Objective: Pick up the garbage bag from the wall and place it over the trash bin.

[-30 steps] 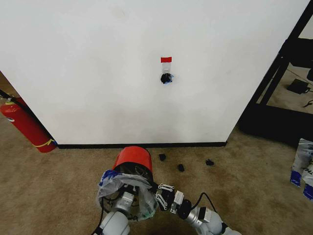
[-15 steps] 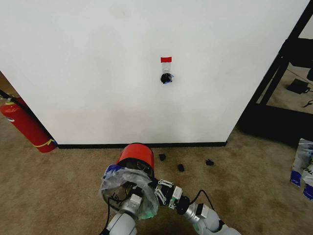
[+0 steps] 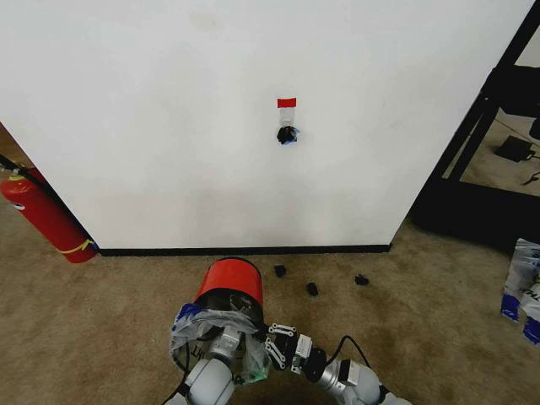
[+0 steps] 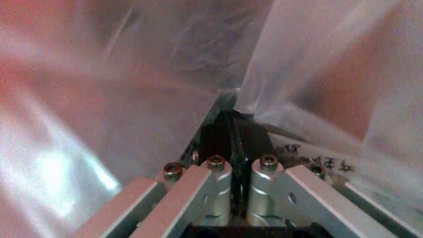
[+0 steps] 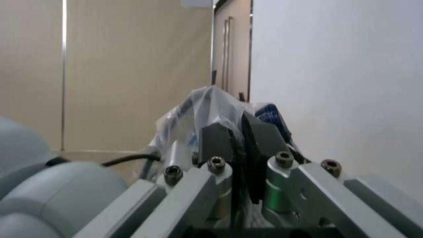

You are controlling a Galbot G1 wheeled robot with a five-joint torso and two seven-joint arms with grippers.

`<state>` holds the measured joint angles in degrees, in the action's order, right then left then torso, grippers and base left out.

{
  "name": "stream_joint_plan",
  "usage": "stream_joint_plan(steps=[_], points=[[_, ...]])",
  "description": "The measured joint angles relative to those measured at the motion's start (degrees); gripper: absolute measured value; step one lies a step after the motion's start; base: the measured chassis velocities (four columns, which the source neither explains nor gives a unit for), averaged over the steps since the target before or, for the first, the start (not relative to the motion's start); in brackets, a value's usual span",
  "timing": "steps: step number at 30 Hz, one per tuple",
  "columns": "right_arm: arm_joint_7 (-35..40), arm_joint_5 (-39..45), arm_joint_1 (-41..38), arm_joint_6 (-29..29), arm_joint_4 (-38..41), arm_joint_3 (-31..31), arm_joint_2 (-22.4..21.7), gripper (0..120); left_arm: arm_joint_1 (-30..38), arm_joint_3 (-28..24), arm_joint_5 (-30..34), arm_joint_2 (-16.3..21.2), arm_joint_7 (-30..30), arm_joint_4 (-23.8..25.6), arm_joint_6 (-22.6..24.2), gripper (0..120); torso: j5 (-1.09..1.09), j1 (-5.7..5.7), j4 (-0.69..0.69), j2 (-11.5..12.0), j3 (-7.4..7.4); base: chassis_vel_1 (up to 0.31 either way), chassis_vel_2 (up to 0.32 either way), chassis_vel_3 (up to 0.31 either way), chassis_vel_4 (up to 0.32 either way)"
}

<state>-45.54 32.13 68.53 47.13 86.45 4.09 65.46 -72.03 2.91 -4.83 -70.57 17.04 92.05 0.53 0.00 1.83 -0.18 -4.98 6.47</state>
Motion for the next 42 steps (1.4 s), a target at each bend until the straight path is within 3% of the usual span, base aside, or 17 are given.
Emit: stream_joint_plan(steps=[9,16,26,30,32,37,39,42], points=[[5.0,3.6,-0.2,-0.2,0.4,0.8,0.1,1,-1.0,-0.2,0.2,1.1,-1.3,0.7,-1.4,0,0.00,0.00,0.00,0.0,0.00,0.000,0.000,0.000,0.000],[7.4,10.4,-2.3,-2.9,-4.3,1.3,1.3,1,-3.0,-0.9,-0.3,2.4,-3.3,6.7,-2.2,0,0.01,0.00,0.00,0.0,0.00,0.000,0.000,0.000,0.000],[4.1,21.6,-6.1,-6.4,-9.7,-0.1,2.4,1,-5.8,1.1,-1.3,5.6,-4.2,13.9,-3.2,0,0.00,0.00,0.01,0.0,0.00,0.000,0.000,0.000,0.000],[0.4,27.7,-6.3,-10.6,-8.8,-0.7,1.2,1,-6.9,2.3,-1.7,6.7,-4.1,16.9,-4.0,0,-0.01,0.00,-0.01,0.0,0.00,0.000,0.000,0.000,0.000],[-4.3,34.2,-6.4,-15.3,-8.6,-1.7,-0.5,1,-9.1,3.8,-3.8,8.3,-4.2,21.6,-4.7,0,0.01,0.00,0.00,0.0,0.00,0.000,0.000,0.000,0.000],[-12.4,42.8,-6.8,-23.1,-9.4,-4.4,-3.4,1,-13.4,7.5,-6.5,12.2,-4.8,27.6,-5.3,20,0.01,0.00,0.00,0.0,0.00,0.000,0.000,0.000,0.000],[-12.9,44.4,-6.9,-24.1,-9.4,-4.8,-3.8,1,-14.0,8.3,-6.5,12.7,-4.7,28.2,-5.4,23,0.02,0.00,0.01,0.0,0.00,0.000,0.000,0.000,0.000],[-13.4,50.3,-6.5,-29.7,-7.9,-6.1,-5.3,1,-14.9,11.2,-6.7,13.8,-3.5,28.6,-6.2,37,0.00,0.00,0.00,0.0,0.00,0.000,0.000,0.000,0.000]])
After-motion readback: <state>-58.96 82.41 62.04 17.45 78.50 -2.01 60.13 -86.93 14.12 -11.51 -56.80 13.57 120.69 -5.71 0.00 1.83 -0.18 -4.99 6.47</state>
